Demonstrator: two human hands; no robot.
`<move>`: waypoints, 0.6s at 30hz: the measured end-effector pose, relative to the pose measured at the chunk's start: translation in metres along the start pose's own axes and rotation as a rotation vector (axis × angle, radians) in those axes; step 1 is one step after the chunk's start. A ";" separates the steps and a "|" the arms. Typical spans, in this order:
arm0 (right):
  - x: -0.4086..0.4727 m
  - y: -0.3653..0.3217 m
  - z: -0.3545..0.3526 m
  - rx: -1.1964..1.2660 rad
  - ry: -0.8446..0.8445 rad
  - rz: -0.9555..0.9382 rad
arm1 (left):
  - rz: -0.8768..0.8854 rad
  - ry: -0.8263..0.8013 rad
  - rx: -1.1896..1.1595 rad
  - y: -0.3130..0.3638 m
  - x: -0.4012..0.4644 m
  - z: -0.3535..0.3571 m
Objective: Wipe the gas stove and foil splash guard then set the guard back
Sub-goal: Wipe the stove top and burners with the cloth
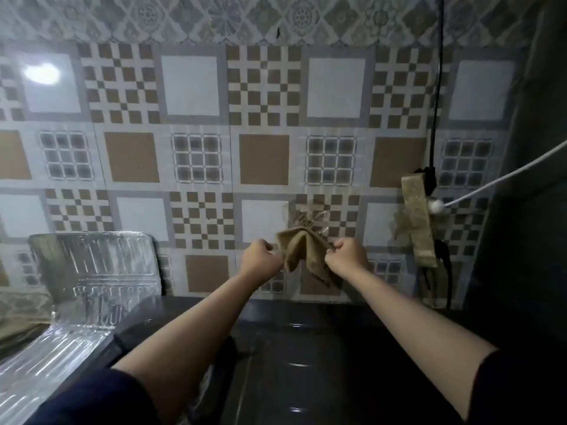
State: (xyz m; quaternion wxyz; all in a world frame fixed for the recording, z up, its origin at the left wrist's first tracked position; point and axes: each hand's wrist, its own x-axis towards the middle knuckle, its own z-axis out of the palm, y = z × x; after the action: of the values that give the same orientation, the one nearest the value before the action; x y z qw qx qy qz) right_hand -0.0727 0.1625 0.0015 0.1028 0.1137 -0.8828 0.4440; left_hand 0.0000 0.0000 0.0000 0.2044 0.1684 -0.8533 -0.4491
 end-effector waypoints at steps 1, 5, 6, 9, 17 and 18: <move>0.007 0.004 0.005 0.015 0.026 0.029 | -0.030 0.006 -0.027 -0.002 0.006 0.008; 0.038 0.027 0.032 0.030 0.177 0.037 | -0.103 0.050 -0.175 -0.012 0.031 0.036; 0.042 0.033 0.038 0.006 0.185 -0.007 | -0.124 0.080 -0.211 -0.012 0.035 0.041; 0.053 0.046 0.048 -0.103 0.215 -0.133 | -0.189 0.166 -0.299 -0.013 0.048 0.054; 0.057 0.038 0.035 -0.221 0.327 -0.306 | -0.212 0.224 -0.403 -0.011 0.056 0.055; 0.058 0.034 0.029 -0.190 0.333 -0.313 | -0.193 0.226 -0.404 -0.008 0.056 0.052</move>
State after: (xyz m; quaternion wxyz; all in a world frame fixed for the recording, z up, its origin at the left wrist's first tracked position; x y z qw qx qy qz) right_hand -0.1400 0.1522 -0.0253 0.3245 0.1640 -0.8632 0.3502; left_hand -0.0736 0.0060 -0.0221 0.2842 0.2542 -0.6979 -0.6062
